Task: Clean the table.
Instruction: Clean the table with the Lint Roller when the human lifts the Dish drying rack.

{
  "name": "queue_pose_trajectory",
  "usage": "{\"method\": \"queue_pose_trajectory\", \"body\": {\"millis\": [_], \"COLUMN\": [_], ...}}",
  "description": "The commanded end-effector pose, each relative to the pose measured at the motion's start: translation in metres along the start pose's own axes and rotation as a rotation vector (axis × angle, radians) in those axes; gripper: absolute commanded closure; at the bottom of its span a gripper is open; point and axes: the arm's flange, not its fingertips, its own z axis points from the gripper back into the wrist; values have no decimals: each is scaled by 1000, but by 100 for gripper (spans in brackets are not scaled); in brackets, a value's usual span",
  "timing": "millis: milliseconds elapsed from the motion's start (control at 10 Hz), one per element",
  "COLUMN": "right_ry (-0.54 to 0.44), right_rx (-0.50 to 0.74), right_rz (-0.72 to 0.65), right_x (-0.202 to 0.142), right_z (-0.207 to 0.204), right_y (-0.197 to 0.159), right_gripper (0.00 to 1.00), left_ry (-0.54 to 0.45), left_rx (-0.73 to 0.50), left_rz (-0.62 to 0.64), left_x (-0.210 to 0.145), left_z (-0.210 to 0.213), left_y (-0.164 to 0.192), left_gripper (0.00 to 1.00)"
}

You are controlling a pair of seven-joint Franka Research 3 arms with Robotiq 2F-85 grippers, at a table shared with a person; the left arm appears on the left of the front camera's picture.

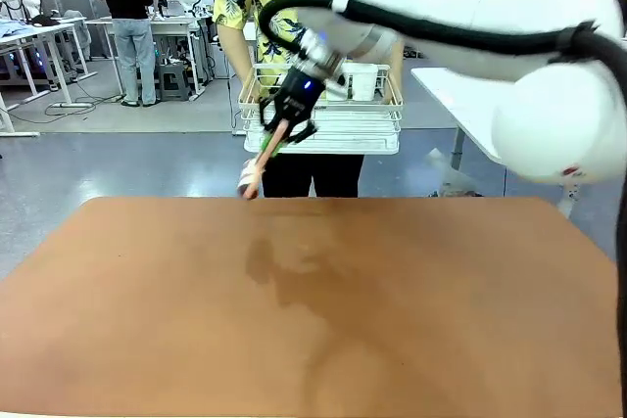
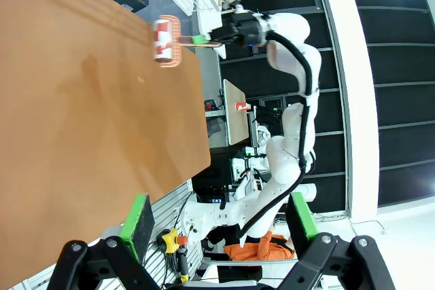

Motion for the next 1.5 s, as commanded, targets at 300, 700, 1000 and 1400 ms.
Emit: {"method": "queue_pose_trajectory", "body": {"millis": [300,700,1000,1400], "right_ry": [-63,-142,-241,-284], "right_rx": [-304,-451,-526,-476], "right_rz": [7,99,128,147], "right_x": [-79,-136,-202,-257], "right_z": [118,180,205,213], "right_y": [-128,-187,-225,-285], "right_gripper": [79,79,79,79], "left_ry": [-6,-6,-6,-6], "left_rx": [-24,-24,-24,-24], "left_rz": [-24,-24,-24,-24], "left_x": [1,1,1,1], "left_z": [3,3,3,3], "left_y": [-1,-1,-1,-1], "left_gripper": [0,0,0,0]}}
